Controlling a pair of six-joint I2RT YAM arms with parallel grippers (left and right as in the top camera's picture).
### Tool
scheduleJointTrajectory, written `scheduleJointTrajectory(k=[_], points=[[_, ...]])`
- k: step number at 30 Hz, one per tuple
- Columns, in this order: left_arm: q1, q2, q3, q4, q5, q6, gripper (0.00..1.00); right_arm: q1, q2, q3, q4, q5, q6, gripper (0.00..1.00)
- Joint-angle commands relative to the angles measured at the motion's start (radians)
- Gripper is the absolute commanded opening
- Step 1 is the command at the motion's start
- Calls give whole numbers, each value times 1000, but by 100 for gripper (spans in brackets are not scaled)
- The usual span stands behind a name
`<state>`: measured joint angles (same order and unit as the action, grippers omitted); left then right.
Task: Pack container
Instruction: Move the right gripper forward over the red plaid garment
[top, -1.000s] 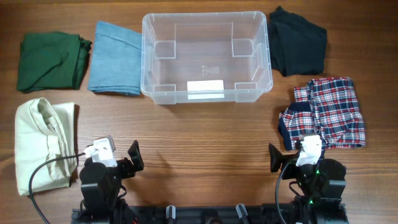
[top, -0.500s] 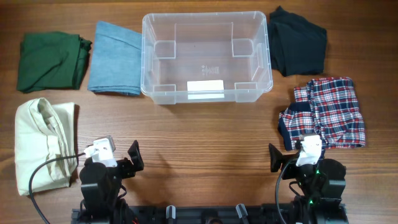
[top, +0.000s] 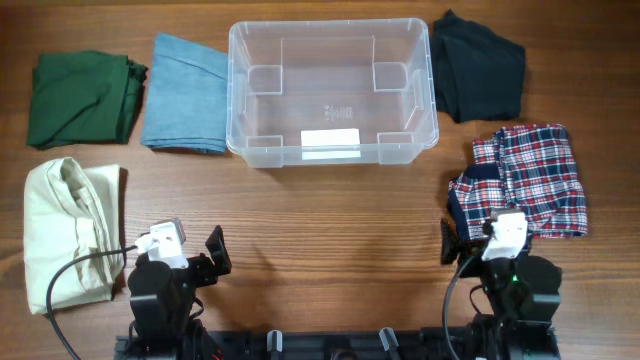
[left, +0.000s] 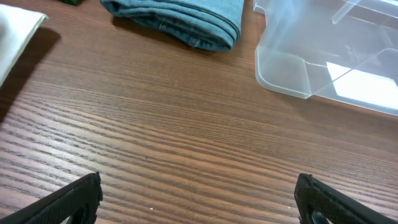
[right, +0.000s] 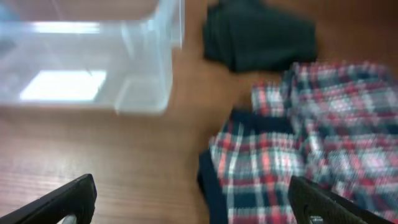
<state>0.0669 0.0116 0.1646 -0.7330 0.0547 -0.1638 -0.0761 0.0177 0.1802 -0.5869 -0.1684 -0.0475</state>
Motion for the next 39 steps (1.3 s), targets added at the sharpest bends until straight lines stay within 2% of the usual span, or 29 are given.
scheduleJointTrajectory(k=[1,6,11,15,23,30,34,39], points=[[6,-9,0,-11,19,-16,100,4,-6,5,40,23,-5,100],[6,-9,0,-11,19,-16,100,4,-6,5,53,-70,2,99],[6,-9,0,-11,19,-16,100,4,-6,5,160,-121,79,100],[6,-9,0,-11,19,-16,100,4,-6,5,232,-147,76,100],[6,-9,0,-11,19,-16,100,4,39,6,256,-176,75,100],[6,-9,0,-11,19,-16,100,4,296,124,291,-200,74,100],[6,-9,0,-11,19,-16,100,4,526,285,270,-200,75,100],[6,-9,0,-11,19,-16,100,4,776,520,150,-200,75,100]])
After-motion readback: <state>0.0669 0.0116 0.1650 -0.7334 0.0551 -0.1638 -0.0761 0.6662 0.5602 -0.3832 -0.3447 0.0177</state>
